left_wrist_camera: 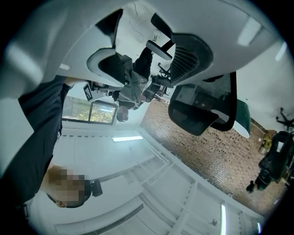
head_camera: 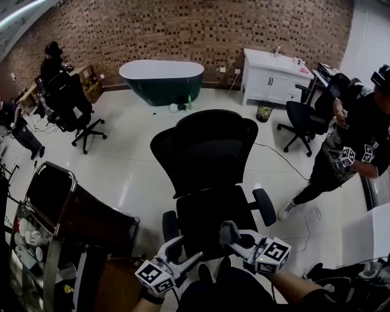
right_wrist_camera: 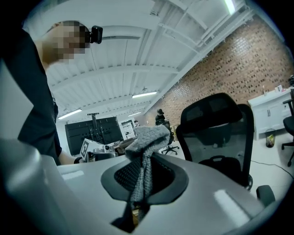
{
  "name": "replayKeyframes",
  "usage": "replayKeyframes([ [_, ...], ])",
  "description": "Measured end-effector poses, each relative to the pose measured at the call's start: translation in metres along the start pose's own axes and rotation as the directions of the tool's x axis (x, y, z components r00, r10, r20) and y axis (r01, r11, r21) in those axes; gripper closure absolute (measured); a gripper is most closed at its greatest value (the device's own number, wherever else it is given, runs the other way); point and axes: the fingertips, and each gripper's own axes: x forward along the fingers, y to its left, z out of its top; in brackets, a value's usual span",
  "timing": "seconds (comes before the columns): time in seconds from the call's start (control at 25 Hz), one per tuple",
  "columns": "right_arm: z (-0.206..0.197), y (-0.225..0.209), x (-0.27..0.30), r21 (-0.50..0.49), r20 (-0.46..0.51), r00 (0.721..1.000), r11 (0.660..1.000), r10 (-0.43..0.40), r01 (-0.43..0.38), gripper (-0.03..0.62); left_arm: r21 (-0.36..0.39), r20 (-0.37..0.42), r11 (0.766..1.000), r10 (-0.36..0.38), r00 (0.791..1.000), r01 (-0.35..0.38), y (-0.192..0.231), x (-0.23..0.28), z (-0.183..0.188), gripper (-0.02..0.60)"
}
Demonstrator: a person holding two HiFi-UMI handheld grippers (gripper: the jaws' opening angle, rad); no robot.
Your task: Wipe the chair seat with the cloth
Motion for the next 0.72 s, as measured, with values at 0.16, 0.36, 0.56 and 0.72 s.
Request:
replayKeyframes([
  [0.16,-0.017,-0.027,0.022,-0.014,-0.088,0.996,1.0,0.013,-0.014,0.563,-0.016,-0.007,0.999,0.038,0.999,-0.038,0.022,0.013,-0.006,0.249],
  [0.36,-0.072,-0.063,0.062,0.006,-0.229,0.969,0.996,0.09,-0.091,0.563,-0.056,-0.041,0.995,0.083,0.996,-0.085,0.061,0.029,-0.037,0.249],
  [0.56,-0.134,-0.118,0.106,0.095,-0.333,0.936,0.992,0.114,-0.087,0.563,-0.155,-0.07,0.973,0.16,0.985,-0.169,0.108,0.036,-0.077,0.249],
  [0.72,-0.206,-0.167,0.151,0.19,-0.435,0.892,0.981,0.126,-0.046,0.563,-0.224,-0.083,0.945,0.224,0.971,-0.237,0.154,0.038,-0.117,0.249],
])
